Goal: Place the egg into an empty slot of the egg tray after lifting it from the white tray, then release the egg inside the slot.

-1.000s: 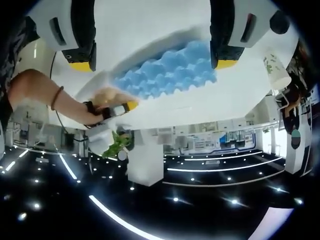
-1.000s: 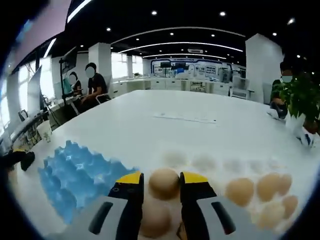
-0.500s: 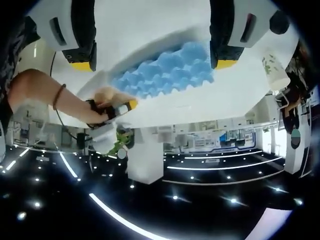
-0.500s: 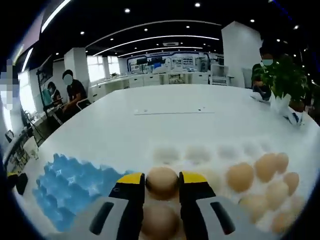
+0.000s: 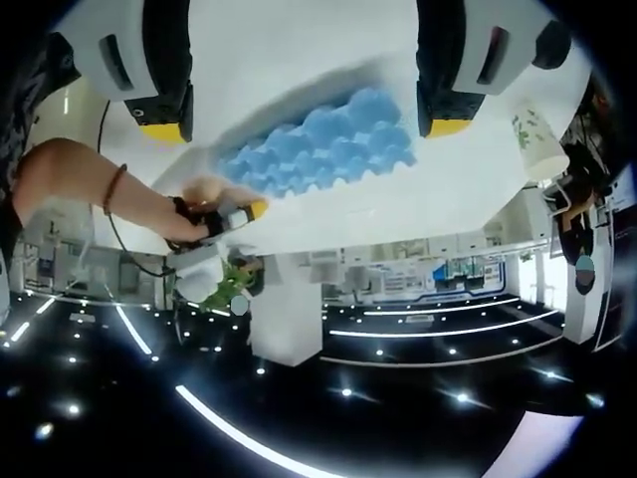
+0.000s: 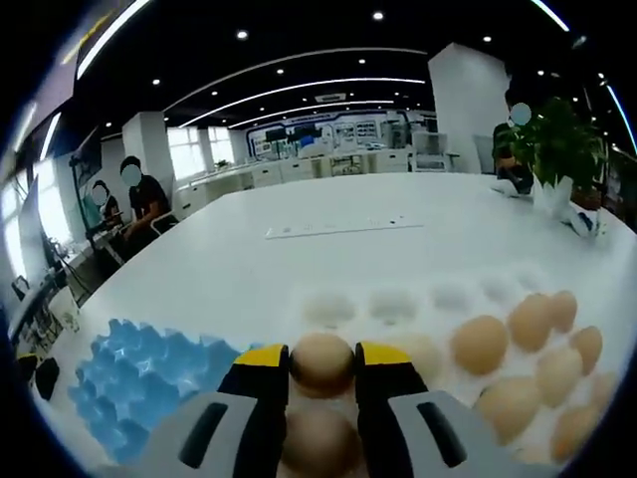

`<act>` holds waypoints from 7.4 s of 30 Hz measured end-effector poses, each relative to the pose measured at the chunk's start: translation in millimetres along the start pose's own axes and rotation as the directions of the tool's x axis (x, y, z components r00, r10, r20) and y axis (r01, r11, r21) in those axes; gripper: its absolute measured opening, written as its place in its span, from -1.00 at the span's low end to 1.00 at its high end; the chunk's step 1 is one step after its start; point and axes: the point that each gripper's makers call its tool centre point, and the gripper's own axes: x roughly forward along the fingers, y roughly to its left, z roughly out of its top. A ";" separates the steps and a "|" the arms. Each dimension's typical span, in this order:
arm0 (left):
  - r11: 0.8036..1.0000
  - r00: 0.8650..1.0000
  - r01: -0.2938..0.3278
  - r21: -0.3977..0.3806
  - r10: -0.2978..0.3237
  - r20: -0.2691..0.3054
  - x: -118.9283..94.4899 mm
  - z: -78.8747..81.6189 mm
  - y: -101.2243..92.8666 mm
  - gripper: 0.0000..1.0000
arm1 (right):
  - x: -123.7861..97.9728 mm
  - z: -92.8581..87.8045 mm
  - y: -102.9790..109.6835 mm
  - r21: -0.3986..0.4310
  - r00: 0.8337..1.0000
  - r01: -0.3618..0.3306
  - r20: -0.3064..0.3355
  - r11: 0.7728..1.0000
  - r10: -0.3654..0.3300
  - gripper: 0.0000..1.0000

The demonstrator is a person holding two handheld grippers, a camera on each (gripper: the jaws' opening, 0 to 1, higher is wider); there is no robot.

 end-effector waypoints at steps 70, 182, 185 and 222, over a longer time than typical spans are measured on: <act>0.999 0.993 0.033 0.032 -0.029 -0.111 6.3 -16.9 -8.0 0.99 | -30.9 20.6 169.3 -0.179 0.859 -0.452 0.176 0.874 0.480 -0.47; 0.991 0.980 0.125 -0.051 -0.132 -0.149 25.9 -30.2 -12.4 1.00 | -11.6 5.0 204.3 -0.298 0.796 -0.563 0.057 0.771 0.603 0.09; 0.990 0.979 0.129 -0.050 -0.135 -0.152 27.0 -30.6 -14.7 1.00 | -12.8 6.2 195.7 -0.305 0.807 -0.544 0.064 0.782 0.587 0.11; 0.981 0.969 0.188 -0.038 -0.191 -0.157 40.1 -34.4 -30.1 1.00 | -39.0 10.6 113.8 -0.279 0.869 -0.441 0.103 0.853 0.484 0.13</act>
